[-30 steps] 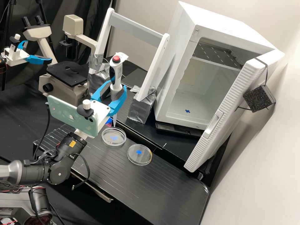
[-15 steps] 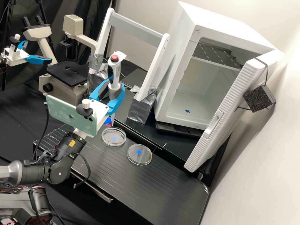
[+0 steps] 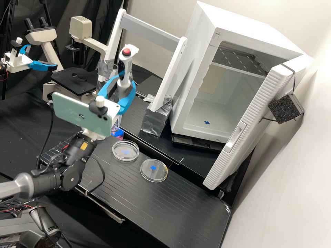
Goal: Use the pipette
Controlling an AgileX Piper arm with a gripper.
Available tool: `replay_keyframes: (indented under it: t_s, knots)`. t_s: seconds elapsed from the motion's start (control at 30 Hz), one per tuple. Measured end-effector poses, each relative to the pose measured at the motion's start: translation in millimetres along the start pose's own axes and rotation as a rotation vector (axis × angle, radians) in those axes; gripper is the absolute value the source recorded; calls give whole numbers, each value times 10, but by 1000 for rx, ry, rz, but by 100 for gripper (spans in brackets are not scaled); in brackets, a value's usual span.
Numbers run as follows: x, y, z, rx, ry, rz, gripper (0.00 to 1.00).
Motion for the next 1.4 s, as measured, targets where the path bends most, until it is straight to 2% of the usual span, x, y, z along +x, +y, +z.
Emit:
replay_keyframes:
  t_s: [0.3,0.47,0.5,0.63,0.7,0.87,0.9,0.93,0.97,1.0,1.07,1.13,1.17,1.2,1.33,1.4]
  knots:
    - [776,174,-271,-2,-32,-68,0]
    - [1199,141,-474,-27,-52,-149,0]
    - [1265,125,-505,-43,-54,-165,0]
    - [1557,35,-606,-71,-79,-241,0]
    - [1649,5,-615,-88,-100,-268,0]
    - [1855,-53,-602,-89,-164,-329,0]
    - [1890,-63,-597,-69,-178,-342,0]
    - [1928,-70,-598,-85,-178,-351,0]
    - [1967,-83,-599,-58,-182,-358,0]
    - [1996,-95,-599,-82,-176,-366,0]
    - [2054,-121,-593,-77,-178,-382,0]
    - [2110,-141,-578,-108,-187,-401,0]
    - [2129,-150,-566,-93,-204,-407,0]
    - [2158,-163,-542,-102,-222,-412,0]
    - [2214,-218,-473,-93,-264,-439,0]
    - [2234,-230,-452,-74,-279,-448,0]
